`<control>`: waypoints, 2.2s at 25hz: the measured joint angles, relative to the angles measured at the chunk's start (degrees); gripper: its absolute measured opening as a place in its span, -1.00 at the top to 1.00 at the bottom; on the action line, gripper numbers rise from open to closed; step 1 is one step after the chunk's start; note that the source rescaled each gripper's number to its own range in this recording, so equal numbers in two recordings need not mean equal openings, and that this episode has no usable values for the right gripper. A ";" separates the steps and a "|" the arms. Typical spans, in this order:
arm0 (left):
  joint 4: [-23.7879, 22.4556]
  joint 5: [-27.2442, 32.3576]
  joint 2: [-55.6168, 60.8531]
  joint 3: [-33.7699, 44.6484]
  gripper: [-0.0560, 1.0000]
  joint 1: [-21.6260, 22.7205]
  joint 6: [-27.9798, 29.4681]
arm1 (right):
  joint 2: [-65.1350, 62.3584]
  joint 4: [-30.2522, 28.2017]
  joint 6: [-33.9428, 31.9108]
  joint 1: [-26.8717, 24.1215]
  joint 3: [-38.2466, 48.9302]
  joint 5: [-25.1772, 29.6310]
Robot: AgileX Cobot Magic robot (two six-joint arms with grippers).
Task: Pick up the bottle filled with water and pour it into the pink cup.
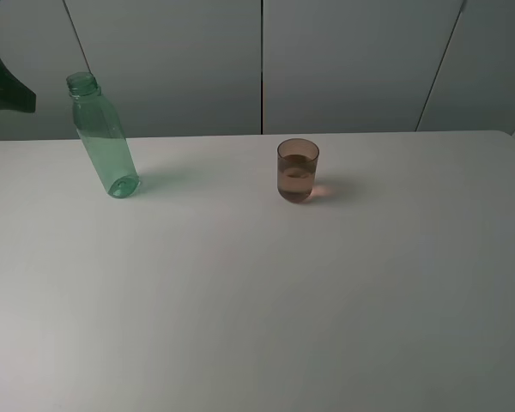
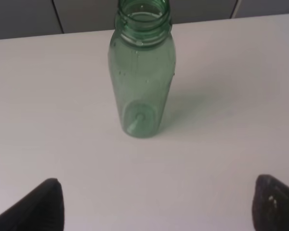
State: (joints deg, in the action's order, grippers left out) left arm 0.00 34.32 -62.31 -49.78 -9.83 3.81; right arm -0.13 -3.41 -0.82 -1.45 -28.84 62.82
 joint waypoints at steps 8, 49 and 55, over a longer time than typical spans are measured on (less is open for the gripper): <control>-0.55 15.11 15.17 -0.10 -0.99 0.00 -6.81 | 0.00 0.00 0.00 0.00 0.00 0.00; -1.34 26.27 62.21 16.82 -0.99 0.00 -2.81 | 0.00 1.07 1.46 0.00 0.00 0.00; -1.24 27.82 62.31 20.38 -0.99 0.00 -2.93 | 0.00 1.07 1.46 0.00 0.00 0.00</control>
State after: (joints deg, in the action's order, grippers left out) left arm -1.24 62.15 0.00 -29.40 -9.83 0.88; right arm -0.13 -2.34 0.64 -1.45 -28.84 62.82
